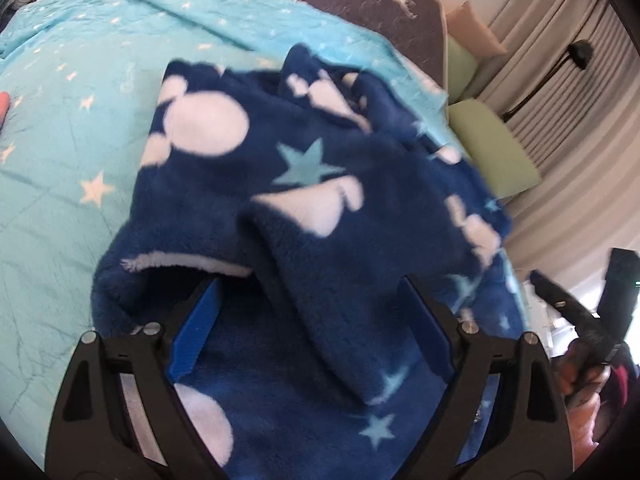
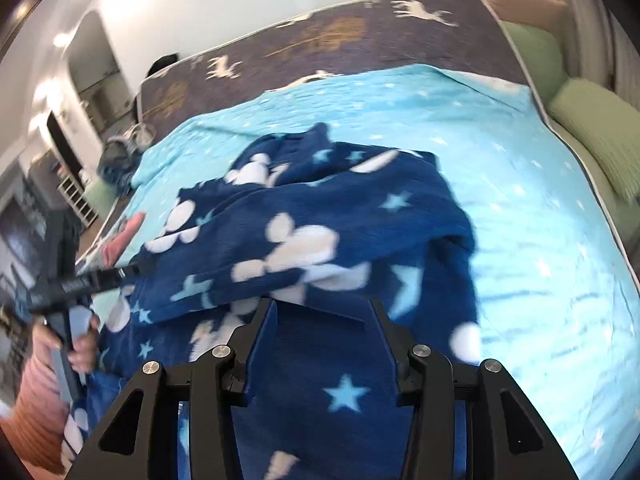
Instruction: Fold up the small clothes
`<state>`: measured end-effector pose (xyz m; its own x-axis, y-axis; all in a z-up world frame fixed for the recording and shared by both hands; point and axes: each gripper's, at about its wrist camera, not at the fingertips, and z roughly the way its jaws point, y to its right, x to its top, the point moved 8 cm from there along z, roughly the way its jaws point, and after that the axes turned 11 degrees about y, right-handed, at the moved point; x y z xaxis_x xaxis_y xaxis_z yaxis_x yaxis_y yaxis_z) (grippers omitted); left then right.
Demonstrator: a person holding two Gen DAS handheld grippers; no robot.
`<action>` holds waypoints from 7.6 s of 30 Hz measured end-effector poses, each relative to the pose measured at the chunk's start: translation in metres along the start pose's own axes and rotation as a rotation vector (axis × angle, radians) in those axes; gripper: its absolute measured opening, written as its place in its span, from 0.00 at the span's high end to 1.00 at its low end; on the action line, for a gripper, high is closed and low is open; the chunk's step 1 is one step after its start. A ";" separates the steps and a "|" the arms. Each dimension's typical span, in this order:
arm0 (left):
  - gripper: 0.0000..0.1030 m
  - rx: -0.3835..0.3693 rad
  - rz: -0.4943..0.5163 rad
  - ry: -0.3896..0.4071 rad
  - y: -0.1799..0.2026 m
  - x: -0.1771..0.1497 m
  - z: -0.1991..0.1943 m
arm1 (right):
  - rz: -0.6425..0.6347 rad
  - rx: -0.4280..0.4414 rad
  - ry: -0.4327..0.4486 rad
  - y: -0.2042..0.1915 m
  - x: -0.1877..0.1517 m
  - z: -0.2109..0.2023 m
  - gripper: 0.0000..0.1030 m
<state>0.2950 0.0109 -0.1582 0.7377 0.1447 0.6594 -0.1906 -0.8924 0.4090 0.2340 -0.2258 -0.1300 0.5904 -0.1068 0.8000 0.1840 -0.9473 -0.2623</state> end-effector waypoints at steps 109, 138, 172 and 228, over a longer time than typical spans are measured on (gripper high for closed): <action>0.36 0.007 0.331 0.224 0.033 0.113 -0.028 | 0.153 0.083 -0.036 0.023 0.107 0.060 0.74; 0.31 0.205 0.264 0.127 -0.005 -0.166 -0.216 | 0.244 -0.133 -0.028 0.053 -0.171 -0.226 0.46; 0.81 -0.348 0.307 0.037 0.139 -0.218 -0.205 | -0.256 0.175 -0.073 -0.140 -0.217 -0.166 0.83; 0.29 0.007 0.018 0.065 -0.029 -0.234 -0.222 | 0.351 -0.029 0.003 0.052 -0.196 -0.228 0.46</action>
<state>-0.0162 0.0983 -0.1847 0.6901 0.1557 0.7067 -0.1987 -0.8983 0.3919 -0.0519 -0.3231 -0.1775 0.6115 -0.4287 0.6651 -0.0525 -0.8606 -0.5065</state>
